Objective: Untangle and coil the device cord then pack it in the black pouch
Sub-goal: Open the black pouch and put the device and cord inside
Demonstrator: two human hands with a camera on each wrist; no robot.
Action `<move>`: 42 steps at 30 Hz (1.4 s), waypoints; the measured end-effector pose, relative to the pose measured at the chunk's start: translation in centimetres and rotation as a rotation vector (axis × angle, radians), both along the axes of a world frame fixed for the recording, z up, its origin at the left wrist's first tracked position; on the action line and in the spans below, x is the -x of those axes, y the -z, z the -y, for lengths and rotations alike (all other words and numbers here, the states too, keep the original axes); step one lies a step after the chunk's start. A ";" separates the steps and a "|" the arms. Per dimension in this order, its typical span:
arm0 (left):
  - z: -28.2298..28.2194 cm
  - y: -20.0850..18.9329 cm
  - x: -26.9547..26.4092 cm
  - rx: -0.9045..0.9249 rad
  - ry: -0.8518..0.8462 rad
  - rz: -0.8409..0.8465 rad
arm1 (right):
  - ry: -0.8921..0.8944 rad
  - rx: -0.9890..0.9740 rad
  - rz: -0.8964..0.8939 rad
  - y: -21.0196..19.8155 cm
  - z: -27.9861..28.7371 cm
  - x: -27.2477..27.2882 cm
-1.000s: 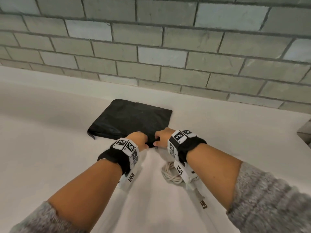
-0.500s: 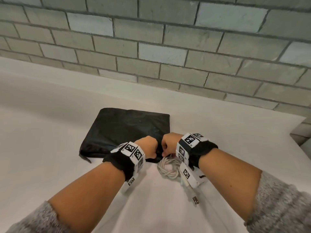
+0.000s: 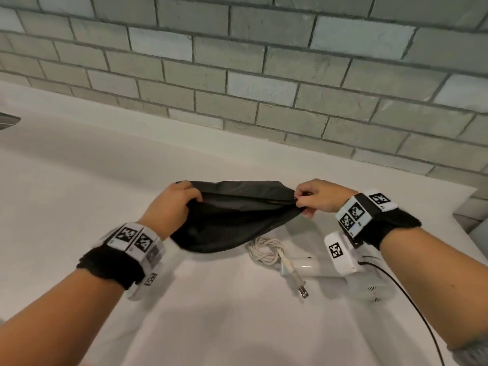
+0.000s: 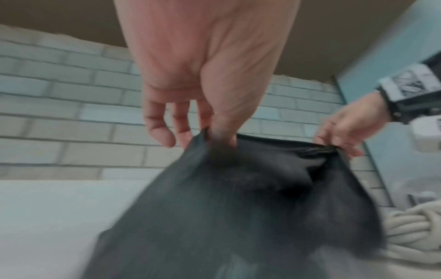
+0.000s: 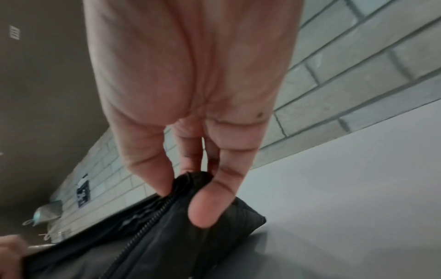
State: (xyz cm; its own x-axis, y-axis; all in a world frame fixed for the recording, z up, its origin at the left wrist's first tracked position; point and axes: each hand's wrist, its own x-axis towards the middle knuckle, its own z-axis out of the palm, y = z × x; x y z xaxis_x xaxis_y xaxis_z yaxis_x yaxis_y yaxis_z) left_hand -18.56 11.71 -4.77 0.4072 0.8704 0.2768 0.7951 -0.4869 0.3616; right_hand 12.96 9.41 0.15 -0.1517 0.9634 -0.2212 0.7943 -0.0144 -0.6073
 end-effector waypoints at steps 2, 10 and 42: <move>0.9 -0.1 1.1 0.052 -0.066 0.045 | 0.040 -0.023 -0.030 0.7 0.5 -0.7; 1.6 -1.8 0.5 0.279 -0.206 0.132 | -0.075 -0.289 0.253 2.8 4.6 2.2; 3.6 -2.2 -1.4 0.276 0.406 0.149 | -0.607 -0.349 -0.046 -0.9 12.3 10.0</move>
